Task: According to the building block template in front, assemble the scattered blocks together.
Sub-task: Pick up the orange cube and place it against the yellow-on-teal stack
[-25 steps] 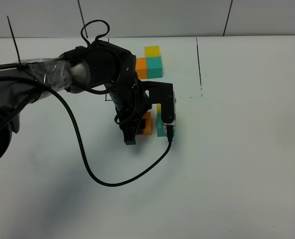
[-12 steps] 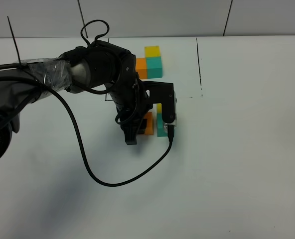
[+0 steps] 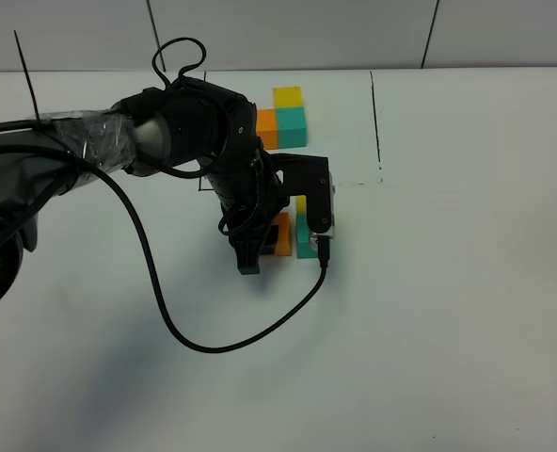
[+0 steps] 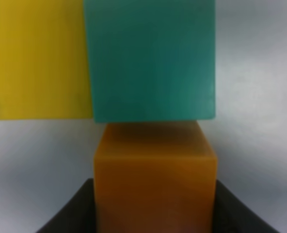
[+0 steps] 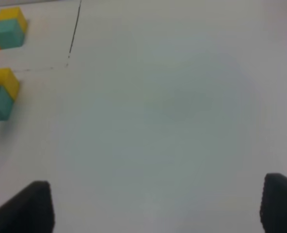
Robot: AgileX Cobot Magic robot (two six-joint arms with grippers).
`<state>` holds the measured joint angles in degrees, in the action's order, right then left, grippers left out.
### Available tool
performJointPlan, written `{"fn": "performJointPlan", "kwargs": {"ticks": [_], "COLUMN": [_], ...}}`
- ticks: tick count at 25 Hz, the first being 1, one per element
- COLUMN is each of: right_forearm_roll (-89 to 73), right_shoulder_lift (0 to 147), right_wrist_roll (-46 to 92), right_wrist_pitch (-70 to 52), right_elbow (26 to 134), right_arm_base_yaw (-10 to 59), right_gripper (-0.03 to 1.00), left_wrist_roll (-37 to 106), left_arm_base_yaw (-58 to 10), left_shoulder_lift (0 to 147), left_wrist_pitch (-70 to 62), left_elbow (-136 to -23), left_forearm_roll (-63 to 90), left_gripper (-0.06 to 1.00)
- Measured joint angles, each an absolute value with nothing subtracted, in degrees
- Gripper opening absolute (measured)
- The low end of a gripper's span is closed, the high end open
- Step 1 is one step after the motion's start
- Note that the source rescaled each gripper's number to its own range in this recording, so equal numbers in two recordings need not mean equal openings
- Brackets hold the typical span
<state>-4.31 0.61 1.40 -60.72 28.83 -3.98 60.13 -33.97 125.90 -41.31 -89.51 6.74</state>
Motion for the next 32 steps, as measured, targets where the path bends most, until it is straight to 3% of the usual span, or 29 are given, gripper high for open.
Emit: {"fn": "performJointPlan", "kwargs": {"ticks": [32], "right_forearm_roll": [-4.3], "right_shoulder_lift": [0.6], "right_wrist_roll": [1.4], "right_wrist_pitch": [-60.7], "right_elbow": [28.8], "right_arm_base_yaw": [-4.0], "right_gripper": [0.74], "left_wrist_roll": [61.5], "left_arm_base_yaw": [-35.2], "left_shoulder_lift": [126.0], "left_wrist_pitch": [-40.9], "left_elbow": [-89.5], "left_forearm_roll": [6.8], "left_gripper": [0.01]}}
